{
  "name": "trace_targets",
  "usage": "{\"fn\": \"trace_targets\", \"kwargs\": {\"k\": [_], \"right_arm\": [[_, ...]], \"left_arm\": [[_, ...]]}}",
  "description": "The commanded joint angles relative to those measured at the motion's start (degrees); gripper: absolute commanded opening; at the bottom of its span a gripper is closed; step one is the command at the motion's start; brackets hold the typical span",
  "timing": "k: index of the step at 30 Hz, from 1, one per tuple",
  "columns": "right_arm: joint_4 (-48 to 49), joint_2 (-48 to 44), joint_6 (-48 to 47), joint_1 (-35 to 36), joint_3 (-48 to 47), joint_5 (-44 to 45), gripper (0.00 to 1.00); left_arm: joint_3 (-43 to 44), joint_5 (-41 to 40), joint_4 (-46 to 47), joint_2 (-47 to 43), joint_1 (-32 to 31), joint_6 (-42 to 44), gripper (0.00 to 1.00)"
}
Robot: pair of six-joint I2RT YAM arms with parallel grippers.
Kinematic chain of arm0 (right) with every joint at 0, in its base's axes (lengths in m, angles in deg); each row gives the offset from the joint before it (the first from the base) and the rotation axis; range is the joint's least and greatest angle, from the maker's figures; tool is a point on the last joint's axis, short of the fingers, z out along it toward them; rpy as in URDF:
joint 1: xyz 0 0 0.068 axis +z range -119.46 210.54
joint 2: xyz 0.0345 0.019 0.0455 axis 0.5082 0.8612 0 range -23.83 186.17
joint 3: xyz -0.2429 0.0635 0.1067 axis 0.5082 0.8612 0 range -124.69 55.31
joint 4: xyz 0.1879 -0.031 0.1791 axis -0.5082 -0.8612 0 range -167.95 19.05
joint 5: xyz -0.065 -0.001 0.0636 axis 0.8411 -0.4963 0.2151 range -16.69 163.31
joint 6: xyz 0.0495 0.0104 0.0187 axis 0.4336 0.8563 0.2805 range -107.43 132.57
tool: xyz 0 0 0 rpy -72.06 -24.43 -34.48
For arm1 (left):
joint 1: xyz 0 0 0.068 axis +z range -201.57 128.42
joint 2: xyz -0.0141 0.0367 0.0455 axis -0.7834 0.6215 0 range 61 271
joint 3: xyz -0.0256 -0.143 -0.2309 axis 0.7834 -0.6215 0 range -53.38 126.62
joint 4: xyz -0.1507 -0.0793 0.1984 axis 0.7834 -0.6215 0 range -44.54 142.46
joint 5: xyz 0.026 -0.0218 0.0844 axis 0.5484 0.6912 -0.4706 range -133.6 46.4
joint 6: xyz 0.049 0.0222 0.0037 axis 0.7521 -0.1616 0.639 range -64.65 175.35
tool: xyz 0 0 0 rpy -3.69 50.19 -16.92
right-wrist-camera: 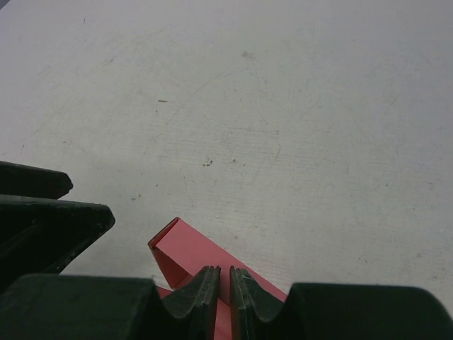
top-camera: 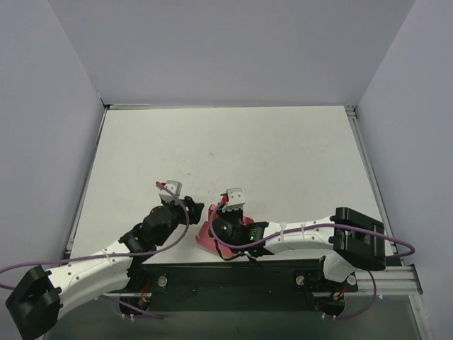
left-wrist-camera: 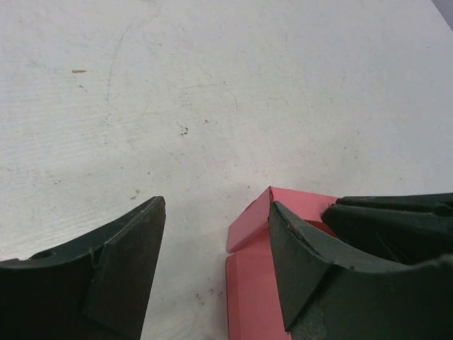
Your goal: Fold the paper box
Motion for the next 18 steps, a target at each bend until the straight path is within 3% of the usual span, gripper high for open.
{"fn": "trace_targets", "kwargs": {"k": [1,11,18], "right_arm": [[-4.9,1.32,0.66,0.41,0.35,-1.26,0.15],[-4.9,1.85,0.31,0.41,-0.09,-1.7,0.15],[-4.64,1.93,0.04,0.41,-0.18,-1.96,0.15]], "left_arm": [[4.61,15.46,-1.44,4.34,4.82,-6.24,0.7],[6.64,19.6,5.67,12.07,6.4,-7.38,0.72],[6.55,21.88,9.46,16.48,8.51,-7.47,0.69]]}}
